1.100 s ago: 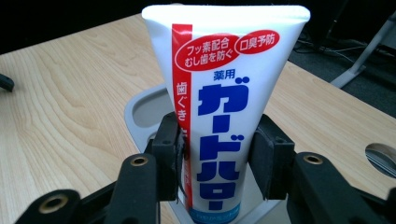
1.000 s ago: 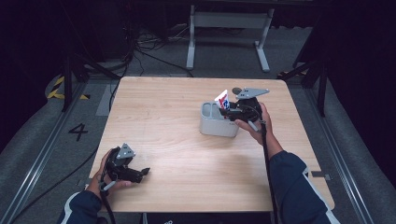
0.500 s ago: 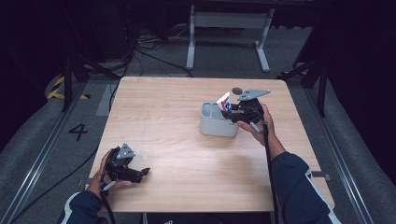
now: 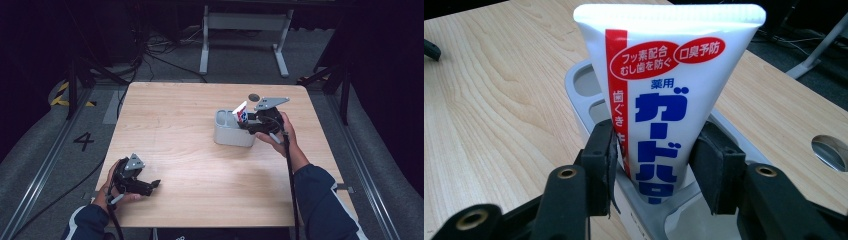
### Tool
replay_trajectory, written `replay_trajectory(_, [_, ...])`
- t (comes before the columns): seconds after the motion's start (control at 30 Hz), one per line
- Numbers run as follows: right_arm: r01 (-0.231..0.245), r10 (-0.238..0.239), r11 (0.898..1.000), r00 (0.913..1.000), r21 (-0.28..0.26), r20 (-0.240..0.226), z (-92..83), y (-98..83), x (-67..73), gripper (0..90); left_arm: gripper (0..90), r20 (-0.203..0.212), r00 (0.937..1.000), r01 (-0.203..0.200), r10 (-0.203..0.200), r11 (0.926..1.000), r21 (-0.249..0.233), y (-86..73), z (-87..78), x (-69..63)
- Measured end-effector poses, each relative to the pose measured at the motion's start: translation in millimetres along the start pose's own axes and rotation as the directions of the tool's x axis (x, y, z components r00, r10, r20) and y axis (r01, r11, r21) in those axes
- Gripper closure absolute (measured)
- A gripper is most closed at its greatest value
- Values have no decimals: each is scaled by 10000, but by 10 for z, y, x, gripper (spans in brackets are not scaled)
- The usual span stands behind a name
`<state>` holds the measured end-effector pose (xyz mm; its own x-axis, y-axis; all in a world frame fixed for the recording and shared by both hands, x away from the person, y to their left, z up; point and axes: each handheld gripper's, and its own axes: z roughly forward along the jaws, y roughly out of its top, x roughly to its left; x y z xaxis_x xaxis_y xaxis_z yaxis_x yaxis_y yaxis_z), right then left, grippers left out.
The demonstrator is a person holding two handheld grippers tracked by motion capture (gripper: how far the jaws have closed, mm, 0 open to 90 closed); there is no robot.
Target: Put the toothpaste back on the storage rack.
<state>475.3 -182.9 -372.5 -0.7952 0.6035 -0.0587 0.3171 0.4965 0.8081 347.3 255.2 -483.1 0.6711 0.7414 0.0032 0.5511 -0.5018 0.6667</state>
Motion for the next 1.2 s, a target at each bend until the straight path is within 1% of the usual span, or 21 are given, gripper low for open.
replay_trajectory(0.07, [-15, 15, 10000, 10000, 5, -21, -3, -3, -2, 559, 18, 4, 10000, 6, -6, 10000, -1, 0, 0, 0])
replay_trajectory(0.13, [14, -13, 10000, 9999, 84, -139, -2, -7, 9, 555, 19, 0, 10000, 3, -3, 10000, -1, 0, 0, 0])
replay_trajectory(0.23, [146, -147, 9997, 9999, 204, 61, 7, -14, 28, 552, 18, -1, 10000, 0, 0, 10000, 2, 0, 0, 0])
replay_trajectory(0.4, [55, -55, 9998, 10000, 182, 26, -9, -27, 23, 541, 19, 2, 10000, 12, -12, 10000, -4, 1, 1, -2])
replay_trajectory(0.5, [111, -112, 9997, 9999, 220, 42, -20, -29, 25, 529, 19, 2, 10000, 13, -13, 10000, -10, 1, 2, -2])
replay_trajectory(0.93, [105, -105, 9999, 9999, 46, 67, -139, -41, 51, 475, 19, 2, 10000, 9, -9, 10000, -6, 1, 2, -2])
replay_trajectory(1.1, [132, -132, 9999, 9996, -7, 233, -205, -58, 49, 476, 19, 1, 10000, 9, -9, 10000, -5, 1, 1, -2])
replay_trajectory(1.2, [64, -61, 9999, 9995, -109, 309, -266, -75, 37, 478, 19, 2, 10000, 11, -11, 10000, -5, 1, 1, -2])
